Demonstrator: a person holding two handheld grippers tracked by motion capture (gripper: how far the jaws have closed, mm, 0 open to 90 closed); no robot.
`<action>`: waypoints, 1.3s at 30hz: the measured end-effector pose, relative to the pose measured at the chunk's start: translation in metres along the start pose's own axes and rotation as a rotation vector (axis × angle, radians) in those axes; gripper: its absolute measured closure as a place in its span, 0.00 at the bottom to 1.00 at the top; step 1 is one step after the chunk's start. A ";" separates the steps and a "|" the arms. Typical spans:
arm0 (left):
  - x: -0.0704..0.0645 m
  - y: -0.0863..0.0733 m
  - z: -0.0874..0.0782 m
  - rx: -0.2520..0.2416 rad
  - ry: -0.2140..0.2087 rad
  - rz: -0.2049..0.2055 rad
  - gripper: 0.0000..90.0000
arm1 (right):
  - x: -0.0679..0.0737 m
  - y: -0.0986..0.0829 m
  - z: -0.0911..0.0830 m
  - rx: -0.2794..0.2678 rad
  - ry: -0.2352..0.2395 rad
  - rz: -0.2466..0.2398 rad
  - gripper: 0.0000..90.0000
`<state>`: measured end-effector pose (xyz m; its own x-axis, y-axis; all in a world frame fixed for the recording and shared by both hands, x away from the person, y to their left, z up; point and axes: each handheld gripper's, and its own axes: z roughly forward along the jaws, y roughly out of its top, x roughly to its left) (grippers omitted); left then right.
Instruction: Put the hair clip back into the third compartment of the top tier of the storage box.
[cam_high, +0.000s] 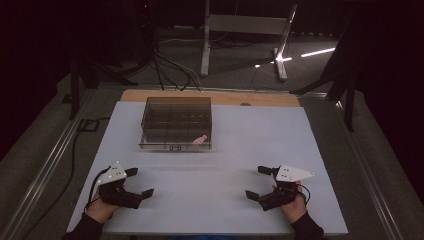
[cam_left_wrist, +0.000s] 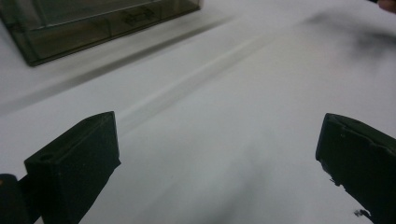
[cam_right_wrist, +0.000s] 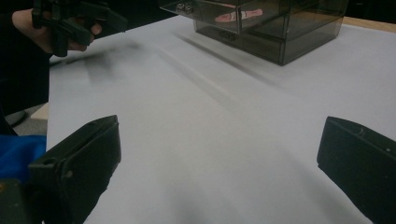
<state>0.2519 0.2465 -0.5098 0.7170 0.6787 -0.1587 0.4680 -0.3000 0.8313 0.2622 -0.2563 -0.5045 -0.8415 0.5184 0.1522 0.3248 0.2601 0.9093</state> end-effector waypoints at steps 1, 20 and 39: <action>0.000 -0.001 -0.002 0.000 0.003 -0.002 0.01 | 0.000 0.000 0.000 0.001 -0.002 -0.002 0.00; -0.001 -0.019 -0.021 0.021 0.081 -0.019 0.01 | 0.000 0.000 0.000 0.002 0.002 -0.002 0.00; 0.002 -0.021 -0.020 0.015 0.058 -0.005 0.01 | -0.001 0.000 0.002 0.009 0.006 0.001 0.00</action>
<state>0.2330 0.2676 -0.5170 0.6833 0.7182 -0.1316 0.4798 -0.3058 0.8224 0.2634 -0.2555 -0.5056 -0.8436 0.5139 0.1556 0.3297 0.2670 0.9055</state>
